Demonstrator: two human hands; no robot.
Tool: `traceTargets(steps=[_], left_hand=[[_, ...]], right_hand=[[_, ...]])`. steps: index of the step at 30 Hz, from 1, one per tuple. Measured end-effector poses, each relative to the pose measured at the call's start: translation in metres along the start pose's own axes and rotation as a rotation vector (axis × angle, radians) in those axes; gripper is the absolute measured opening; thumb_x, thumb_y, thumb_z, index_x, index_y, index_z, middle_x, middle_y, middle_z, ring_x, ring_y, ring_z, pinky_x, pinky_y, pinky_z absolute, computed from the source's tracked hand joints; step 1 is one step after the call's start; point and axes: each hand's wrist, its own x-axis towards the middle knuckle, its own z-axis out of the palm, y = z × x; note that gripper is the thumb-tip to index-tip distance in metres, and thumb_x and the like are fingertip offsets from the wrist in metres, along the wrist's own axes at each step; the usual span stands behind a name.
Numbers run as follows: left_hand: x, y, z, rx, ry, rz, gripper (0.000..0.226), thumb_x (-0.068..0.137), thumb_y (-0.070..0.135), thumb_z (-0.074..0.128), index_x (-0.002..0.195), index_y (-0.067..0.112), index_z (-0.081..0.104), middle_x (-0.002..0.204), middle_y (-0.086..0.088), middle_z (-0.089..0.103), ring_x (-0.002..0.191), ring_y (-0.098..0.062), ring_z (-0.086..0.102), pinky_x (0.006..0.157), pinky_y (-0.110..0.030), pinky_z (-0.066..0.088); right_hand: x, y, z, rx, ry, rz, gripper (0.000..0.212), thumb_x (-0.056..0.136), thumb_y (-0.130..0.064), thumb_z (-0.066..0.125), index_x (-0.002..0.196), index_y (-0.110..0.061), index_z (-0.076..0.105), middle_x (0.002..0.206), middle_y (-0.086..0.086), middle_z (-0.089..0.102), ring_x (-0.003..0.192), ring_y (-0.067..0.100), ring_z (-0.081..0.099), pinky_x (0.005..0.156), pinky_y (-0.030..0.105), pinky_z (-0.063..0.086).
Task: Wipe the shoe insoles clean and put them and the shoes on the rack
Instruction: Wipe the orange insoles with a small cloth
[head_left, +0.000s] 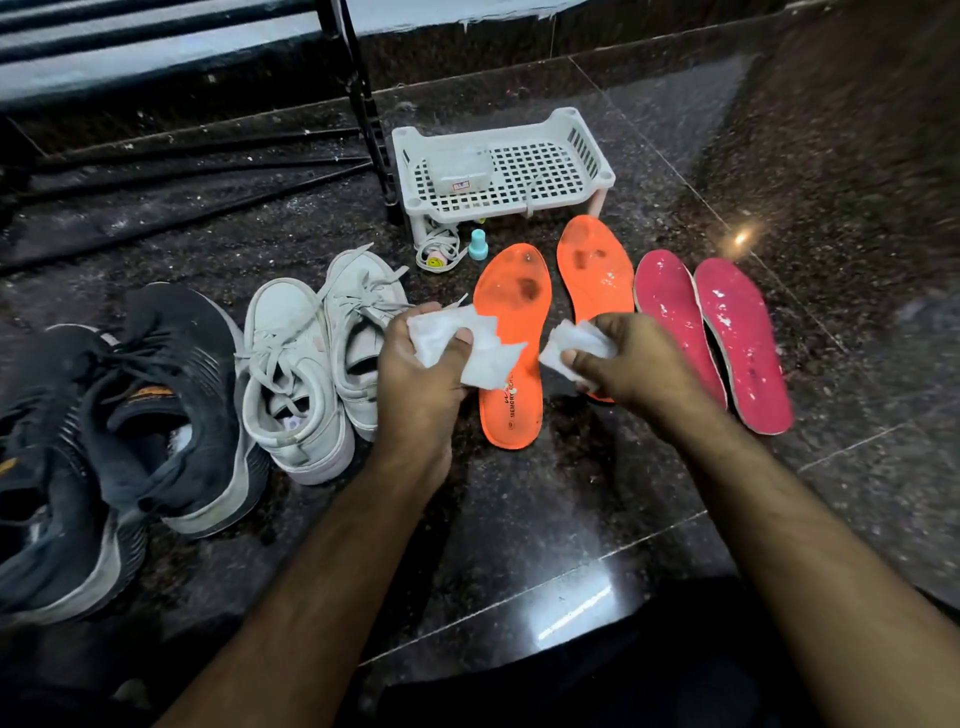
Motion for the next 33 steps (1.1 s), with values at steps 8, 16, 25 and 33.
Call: traceTargets(steps=[8,16,25,33], left_hand=[[0.004,0.006,0.002,-0.167,-0.048,-0.041,0.056,0.091,-0.015,0.055,0.139,0.011,0.046,0.122,-0.010,0.069,0.106,-0.020,0.071,0.090,-0.039,0.059],[0.003,-0.003,0.000,-0.114,-0.082,-0.044,0.049,0.093,-0.008,0.061,0.134,0.015,0.047,0.113,-0.003,0.070,0.100,-0.017,0.071,0.075,-0.034,0.060],[0.005,-0.009,-0.002,-0.058,-0.117,-0.036,0.035,0.094,-0.003,0.063,0.126,0.007,0.052,0.119,-0.015,0.071,0.104,-0.029,0.072,0.082,-0.040,0.060],[0.004,-0.004,0.001,-0.120,-0.120,-0.073,0.020,0.104,0.010,0.052,0.122,0.008,0.058,0.120,-0.017,0.070,0.110,-0.036,0.069,0.094,-0.055,0.055]], right_hand=[[-0.009,-0.018,0.040,-0.276,-0.204,-0.091,0.037,0.088,-0.029,0.071,0.119,-0.014,0.060,0.115,0.010,0.066,0.107,0.029,0.060,0.074,0.028,0.036],[-0.010,-0.012,0.040,-0.477,-0.134,-0.087,0.059,0.080,-0.039,0.078,0.124,-0.014,0.048,0.123,0.011,0.052,0.110,0.033,0.058,0.084,0.041,0.050],[-0.016,-0.050,0.032,0.167,0.100,-0.314,0.031,0.099,-0.045,0.050,0.119,-0.024,0.060,0.110,-0.008,0.065,0.083,0.007,0.060,0.079,0.031,0.052],[-0.024,-0.053,0.035,0.058,0.135,-0.347,0.034,0.082,-0.021,0.078,0.112,-0.022,0.064,0.103,-0.003,0.063,0.072,0.005,0.055,0.068,0.018,0.041]])
